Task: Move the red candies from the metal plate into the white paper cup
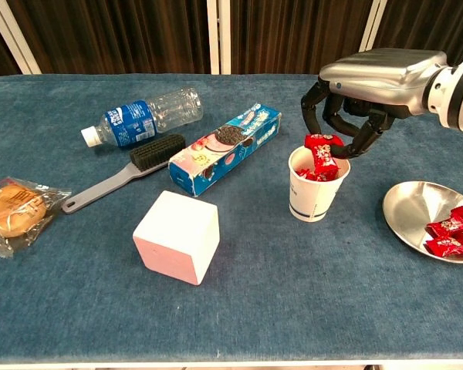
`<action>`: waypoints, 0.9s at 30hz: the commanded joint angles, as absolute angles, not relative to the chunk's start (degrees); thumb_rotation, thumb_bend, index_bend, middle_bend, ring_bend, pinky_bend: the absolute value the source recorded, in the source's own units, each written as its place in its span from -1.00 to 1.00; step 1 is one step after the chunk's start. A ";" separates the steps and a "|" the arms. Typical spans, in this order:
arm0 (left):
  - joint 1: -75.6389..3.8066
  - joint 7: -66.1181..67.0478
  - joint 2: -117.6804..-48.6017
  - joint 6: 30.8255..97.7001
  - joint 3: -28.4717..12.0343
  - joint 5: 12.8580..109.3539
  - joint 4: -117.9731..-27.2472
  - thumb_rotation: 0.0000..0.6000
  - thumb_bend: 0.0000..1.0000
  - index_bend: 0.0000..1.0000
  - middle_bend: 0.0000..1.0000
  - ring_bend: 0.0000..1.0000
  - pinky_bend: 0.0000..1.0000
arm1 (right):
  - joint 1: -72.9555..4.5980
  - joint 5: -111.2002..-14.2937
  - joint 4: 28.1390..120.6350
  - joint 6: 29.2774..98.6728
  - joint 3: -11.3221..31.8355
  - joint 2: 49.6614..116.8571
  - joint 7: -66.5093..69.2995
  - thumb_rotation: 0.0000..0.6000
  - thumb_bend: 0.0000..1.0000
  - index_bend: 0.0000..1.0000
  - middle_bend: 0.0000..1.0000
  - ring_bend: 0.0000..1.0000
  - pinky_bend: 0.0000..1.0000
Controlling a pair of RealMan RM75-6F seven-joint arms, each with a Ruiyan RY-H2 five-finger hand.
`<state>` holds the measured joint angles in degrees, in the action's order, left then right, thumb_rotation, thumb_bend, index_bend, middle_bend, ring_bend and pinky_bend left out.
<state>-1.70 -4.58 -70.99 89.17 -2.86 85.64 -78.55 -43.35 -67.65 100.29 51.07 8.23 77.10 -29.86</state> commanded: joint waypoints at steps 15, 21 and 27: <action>-1.65 -5.34 -71.55 89.21 -2.91 85.64 -77.42 1.00 -1.00 -0.90 -1.00 -1.00 -1.00 | -44.29 -66.76 99.29 52.06 6.50 78.51 -30.57 1.00 0.11 -0.05 0.69 0.99 1.00; -1.70 -5.39 -71.57 89.18 -2.95 85.66 -77.40 1.00 -1.00 -0.90 -1.00 -1.00 -1.00 | -44.08 -67.70 99.55 53.05 6.44 78.25 -29.18 1.00 0.09 -0.05 0.69 0.99 1.00; -1.90 -5.39 -71.57 88.97 -3.00 85.73 -77.30 1.00 -1.00 -0.90 -1.00 -1.00 -1.00 | -39.70 -72.51 102.21 58.96 4.66 73.70 -25.34 1.00 0.02 -0.03 0.69 0.99 1.00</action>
